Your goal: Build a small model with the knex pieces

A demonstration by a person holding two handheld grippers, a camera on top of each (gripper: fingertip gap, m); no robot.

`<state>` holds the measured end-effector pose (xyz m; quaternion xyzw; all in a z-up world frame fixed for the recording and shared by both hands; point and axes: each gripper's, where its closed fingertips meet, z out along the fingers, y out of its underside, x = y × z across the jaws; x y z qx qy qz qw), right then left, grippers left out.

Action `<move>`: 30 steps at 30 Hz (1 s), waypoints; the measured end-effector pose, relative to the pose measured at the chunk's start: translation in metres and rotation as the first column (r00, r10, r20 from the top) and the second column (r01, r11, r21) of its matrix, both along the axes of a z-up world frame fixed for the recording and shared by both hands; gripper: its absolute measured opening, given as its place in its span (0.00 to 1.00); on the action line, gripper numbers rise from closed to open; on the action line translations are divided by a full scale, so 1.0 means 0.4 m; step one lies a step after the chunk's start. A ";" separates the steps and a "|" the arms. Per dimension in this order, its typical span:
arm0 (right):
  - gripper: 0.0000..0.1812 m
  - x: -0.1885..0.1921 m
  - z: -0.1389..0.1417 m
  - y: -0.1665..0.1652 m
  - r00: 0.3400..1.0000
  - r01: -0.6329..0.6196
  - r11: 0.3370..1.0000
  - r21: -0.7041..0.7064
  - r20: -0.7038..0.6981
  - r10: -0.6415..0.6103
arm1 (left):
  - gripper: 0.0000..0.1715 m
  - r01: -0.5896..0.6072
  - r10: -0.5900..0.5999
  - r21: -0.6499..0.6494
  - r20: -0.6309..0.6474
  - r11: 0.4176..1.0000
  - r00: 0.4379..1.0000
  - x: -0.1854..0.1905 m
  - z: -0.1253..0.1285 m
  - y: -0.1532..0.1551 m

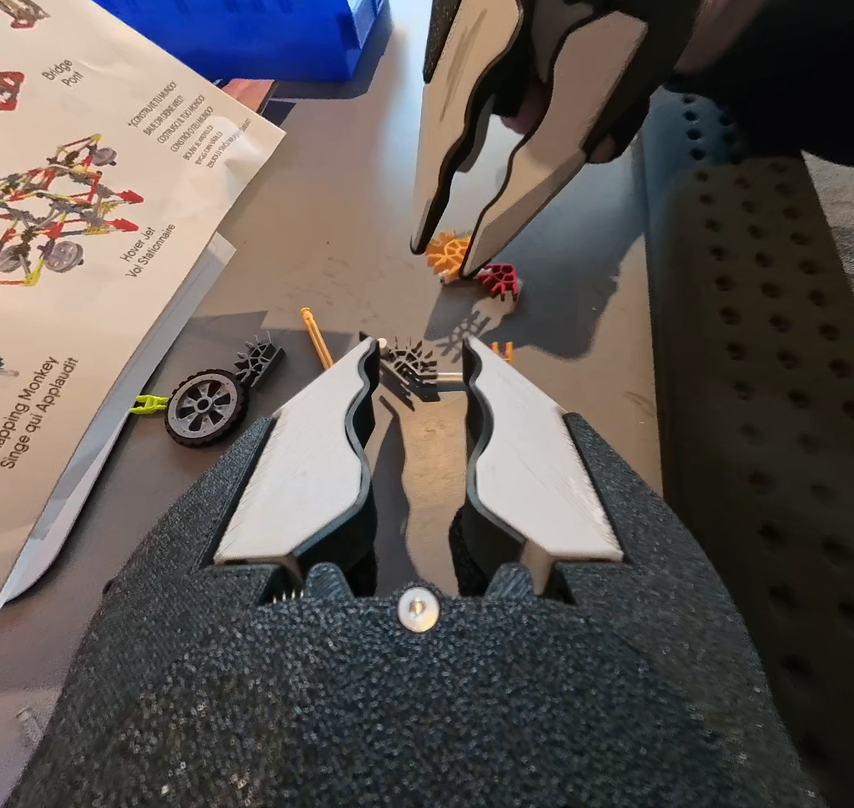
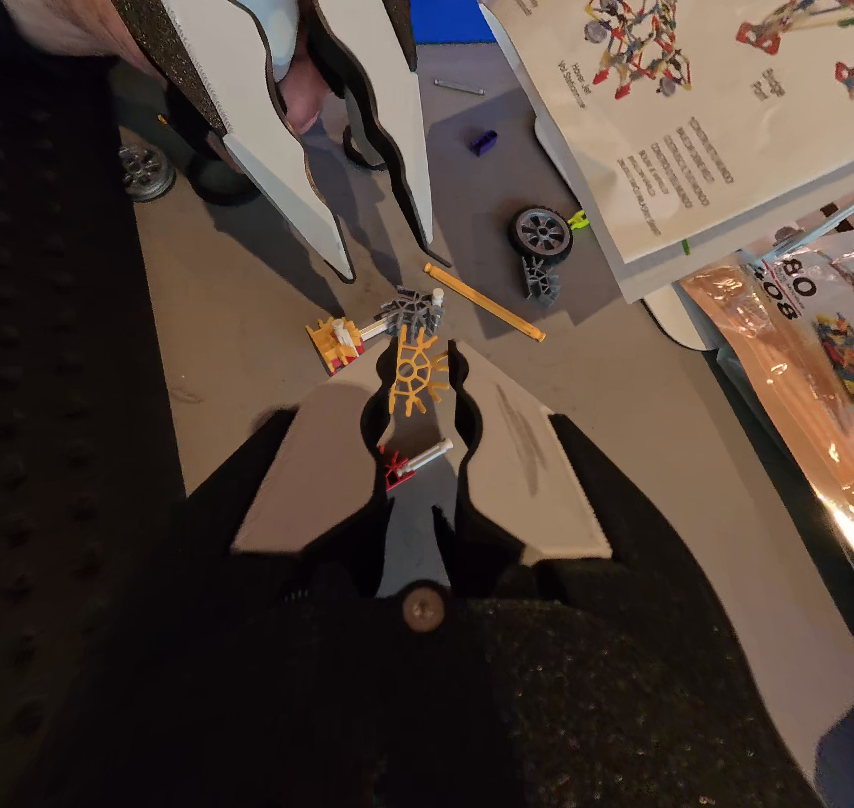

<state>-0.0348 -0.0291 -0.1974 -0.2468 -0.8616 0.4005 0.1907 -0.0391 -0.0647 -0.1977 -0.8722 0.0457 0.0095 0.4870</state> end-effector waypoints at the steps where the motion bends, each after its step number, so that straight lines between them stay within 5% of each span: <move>1: 0.12 -0.001 -0.001 -0.004 1.000 -0.003 1.000 0.008 -0.009 0.003 | 0.20 0.004 -0.004 0.009 0.010 1.000 1.000 0.002 0.004 0.001; 30: 0.11 -0.022 -0.045 -0.011 0.999 0.006 0.996 0.093 -0.035 -0.003 | 0.20 -0.007 0.006 -0.016 -0.020 1.000 1.000 -0.002 -0.013 0.005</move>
